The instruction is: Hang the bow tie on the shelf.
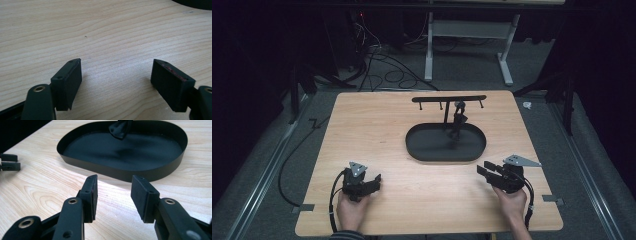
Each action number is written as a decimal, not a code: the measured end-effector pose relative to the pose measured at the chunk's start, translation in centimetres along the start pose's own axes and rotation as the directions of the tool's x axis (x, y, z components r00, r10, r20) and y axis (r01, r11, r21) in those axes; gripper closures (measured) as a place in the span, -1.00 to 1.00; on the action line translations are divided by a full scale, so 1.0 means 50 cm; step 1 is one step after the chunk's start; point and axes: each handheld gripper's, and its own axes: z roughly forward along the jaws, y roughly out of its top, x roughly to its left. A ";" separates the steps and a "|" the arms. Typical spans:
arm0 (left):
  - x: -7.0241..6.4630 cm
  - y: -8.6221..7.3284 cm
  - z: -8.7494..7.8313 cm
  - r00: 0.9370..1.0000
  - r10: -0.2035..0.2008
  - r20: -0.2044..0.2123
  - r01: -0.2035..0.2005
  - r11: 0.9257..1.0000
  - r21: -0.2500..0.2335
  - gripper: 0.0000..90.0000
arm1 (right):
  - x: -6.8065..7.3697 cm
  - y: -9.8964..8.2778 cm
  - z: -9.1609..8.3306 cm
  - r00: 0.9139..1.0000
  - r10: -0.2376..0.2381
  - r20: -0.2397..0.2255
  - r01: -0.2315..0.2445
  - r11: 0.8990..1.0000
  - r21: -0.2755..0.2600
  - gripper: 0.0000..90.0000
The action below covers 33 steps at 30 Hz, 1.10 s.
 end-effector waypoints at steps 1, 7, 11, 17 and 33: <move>0.000 0.000 0.000 1.000 0.000 0.000 0.000 1.000 0.000 -0.44 | 0.000 -0.002 0.002 1.000 0.000 -0.001 0.000 1.000 0.002 0.31; 0.000 0.000 0.000 1.000 -0.001 0.000 0.001 1.000 -0.001 -0.44 | 0.004 -0.012 0.014 1.000 -0.005 -0.001 0.005 1.000 0.027 0.31; 0.000 0.000 0.000 1.000 -0.002 0.000 0.002 1.000 -0.001 -0.44 | 0.007 -0.019 0.026 1.000 -0.012 -0.002 0.012 0.999 0.045 0.31; 0.000 0.000 0.000 1.000 -0.001 0.000 0.001 1.000 -0.001 -0.44 | 0.010 -0.026 0.036 1.000 -0.022 0.008 0.021 0.998 0.063 0.31; 0.000 0.000 0.000 1.000 -0.002 0.000 0.002 1.000 -0.002 -0.44 | 0.020 -0.046 0.069 0.989 -0.117 0.095 0.102 0.983 0.151 0.27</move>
